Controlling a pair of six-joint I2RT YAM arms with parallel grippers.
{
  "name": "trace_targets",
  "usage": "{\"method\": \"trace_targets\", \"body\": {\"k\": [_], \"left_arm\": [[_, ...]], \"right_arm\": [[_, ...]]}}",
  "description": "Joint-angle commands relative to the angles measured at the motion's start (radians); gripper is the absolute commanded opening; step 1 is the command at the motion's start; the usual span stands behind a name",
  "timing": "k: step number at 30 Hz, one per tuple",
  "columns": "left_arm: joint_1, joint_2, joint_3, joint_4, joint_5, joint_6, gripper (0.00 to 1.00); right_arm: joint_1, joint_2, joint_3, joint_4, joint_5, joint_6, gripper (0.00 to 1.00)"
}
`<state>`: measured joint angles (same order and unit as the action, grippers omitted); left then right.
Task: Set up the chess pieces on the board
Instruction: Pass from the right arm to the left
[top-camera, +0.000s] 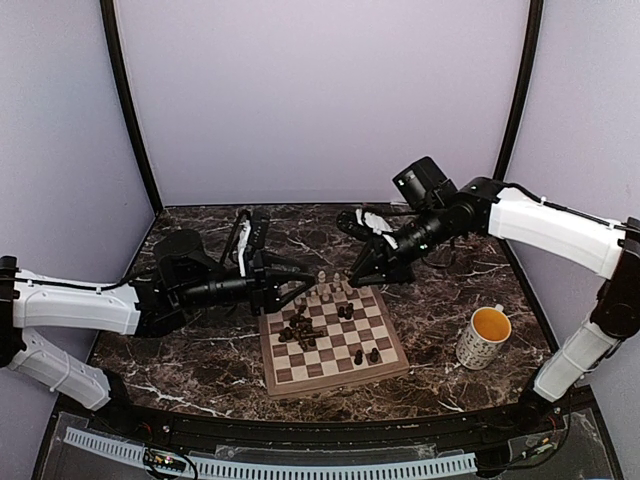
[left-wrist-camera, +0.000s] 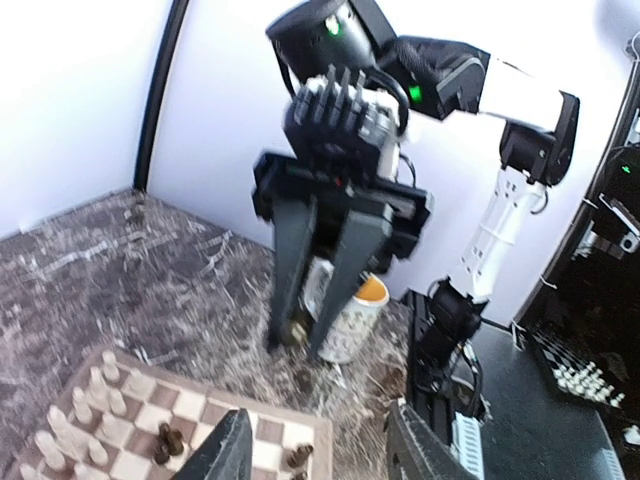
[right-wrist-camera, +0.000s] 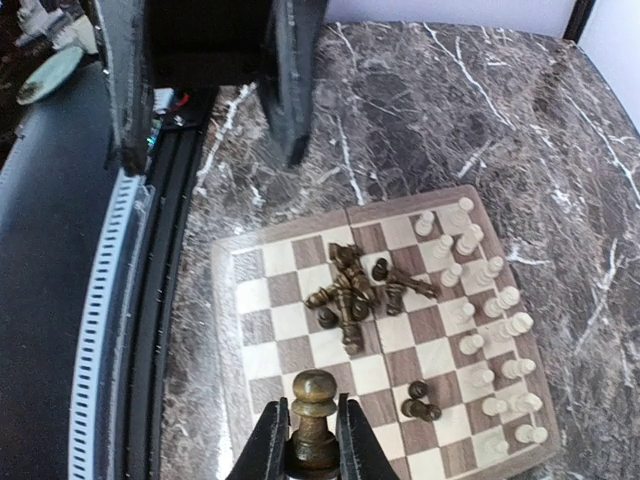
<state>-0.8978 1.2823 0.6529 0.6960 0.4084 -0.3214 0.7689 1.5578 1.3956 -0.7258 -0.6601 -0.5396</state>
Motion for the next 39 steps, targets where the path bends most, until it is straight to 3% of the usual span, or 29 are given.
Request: {"method": "trace_targets", "body": {"k": [1,5,15,29,39], "left_arm": [[-0.013,0.061,0.049,0.165,-0.119,0.031,0.47],[-0.021,0.105,0.053,0.231,-0.127,0.004,0.47],[-0.025,0.202,0.099,0.319,0.042,-0.052,0.43],[-0.030,0.265,0.137,0.294,0.105,-0.065,0.37],[-0.030,0.274,0.136,0.300,0.097,-0.070,0.18]], "right_arm": [[-0.018,0.013,0.003,0.062,-0.191,0.085,0.10],[-0.023,0.026,0.012,0.069,-0.219,0.097,0.11],[-0.024,0.050,0.031,0.071,-0.228,0.106,0.11],[-0.027,0.061,0.053,0.069,-0.229,0.109,0.12],[-0.026,0.062,0.046,0.071,-0.225,0.106,0.12]]}}
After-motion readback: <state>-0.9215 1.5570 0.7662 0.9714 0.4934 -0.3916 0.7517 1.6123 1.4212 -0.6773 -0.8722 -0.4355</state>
